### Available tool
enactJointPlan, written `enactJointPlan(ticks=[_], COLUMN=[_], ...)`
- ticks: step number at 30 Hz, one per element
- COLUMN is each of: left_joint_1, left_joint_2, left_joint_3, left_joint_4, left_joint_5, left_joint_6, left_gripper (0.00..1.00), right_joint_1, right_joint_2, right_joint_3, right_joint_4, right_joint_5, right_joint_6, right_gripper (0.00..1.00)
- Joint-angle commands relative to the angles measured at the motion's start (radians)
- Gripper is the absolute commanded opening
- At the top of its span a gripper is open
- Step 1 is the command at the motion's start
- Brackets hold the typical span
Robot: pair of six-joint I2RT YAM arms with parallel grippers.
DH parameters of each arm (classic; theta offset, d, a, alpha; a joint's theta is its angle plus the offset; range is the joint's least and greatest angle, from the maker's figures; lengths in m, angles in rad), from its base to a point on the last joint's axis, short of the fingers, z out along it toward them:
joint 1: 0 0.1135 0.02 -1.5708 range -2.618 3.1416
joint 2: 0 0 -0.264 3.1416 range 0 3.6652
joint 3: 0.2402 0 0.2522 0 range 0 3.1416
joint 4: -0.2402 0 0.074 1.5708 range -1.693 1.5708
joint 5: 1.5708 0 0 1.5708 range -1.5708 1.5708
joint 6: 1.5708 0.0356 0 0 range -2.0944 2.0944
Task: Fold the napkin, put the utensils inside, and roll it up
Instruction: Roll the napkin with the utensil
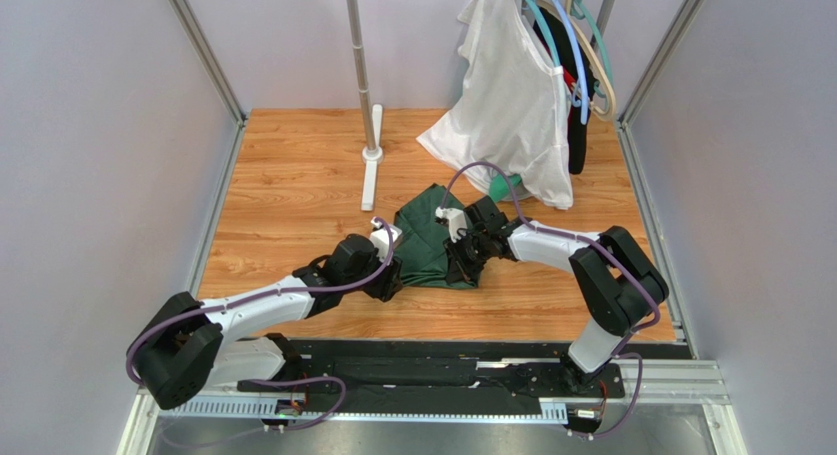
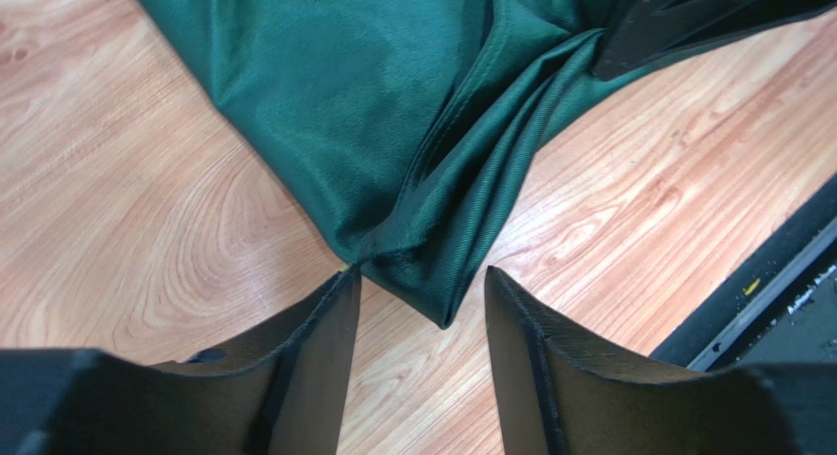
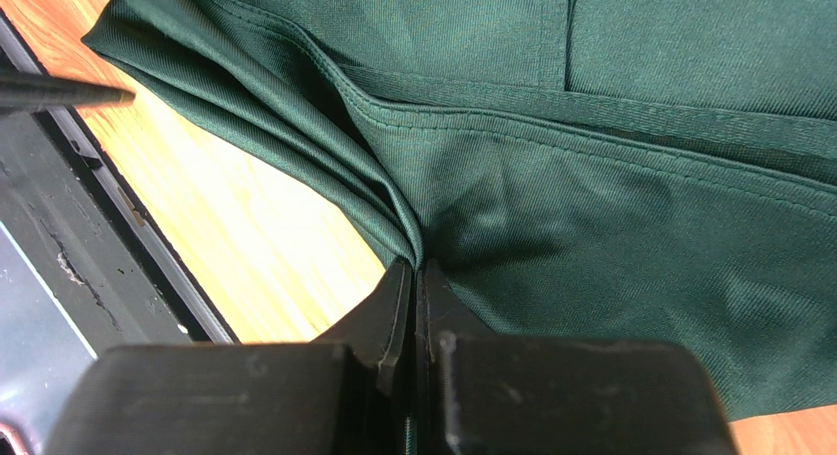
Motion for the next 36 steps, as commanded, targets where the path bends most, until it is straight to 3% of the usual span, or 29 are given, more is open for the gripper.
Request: enactJointPlan(ticks=[1,4,16,19,20,21,25,36], left_joint_1=[-0.009,-0.009,-0.009,-0.009,-0.009,-0.009,-0.007,0.054], left_joint_2=[0.019,0.022,0.102,0.125,0.126,0.126,0.117,0.258], left_joint_3=[0.022,0.031,0.103,0.112,0.118,0.120,0.135,0.224], left_joint_4=[-0.017,-0.020,-0.047,-0.043,-0.044,-0.055,-0.069,-0.161], left_joint_5=[-0.054,-0.068,-0.055,-0.068,-0.089,-0.089,-0.152,-0.117], left_joint_6=[-0.027,-0.027,0.021,0.025,0.019,0.015,0.011,-0.002], left_gripper=[0.53,0.43,0.25,0.13,0.03,0.00,0.00,0.00], right_joint_1=[-0.003,-0.003,-0.004,-0.003,-0.003,-0.003,-0.003,-0.003], right_joint_2=[0.007,0.008,0.021,0.022,0.024,0.025,0.027,0.044], right_joint_3=[0.013,0.014,0.016,0.014,0.014,0.014,0.016,0.024], right_joint_4=[-0.003,-0.003,-0.005,-0.003,-0.003,-0.005,-0.006,-0.012], right_joint_5=[0.006,0.006,0.001,-0.001,-0.002,-0.002,0.001,0.007], right_joint_6=[0.004,0.004,0.005,0.005,0.005,0.005,0.005,0.005], right_gripper=[0.00,0.00,0.00,0.00,0.00,0.00,0.00,0.00])
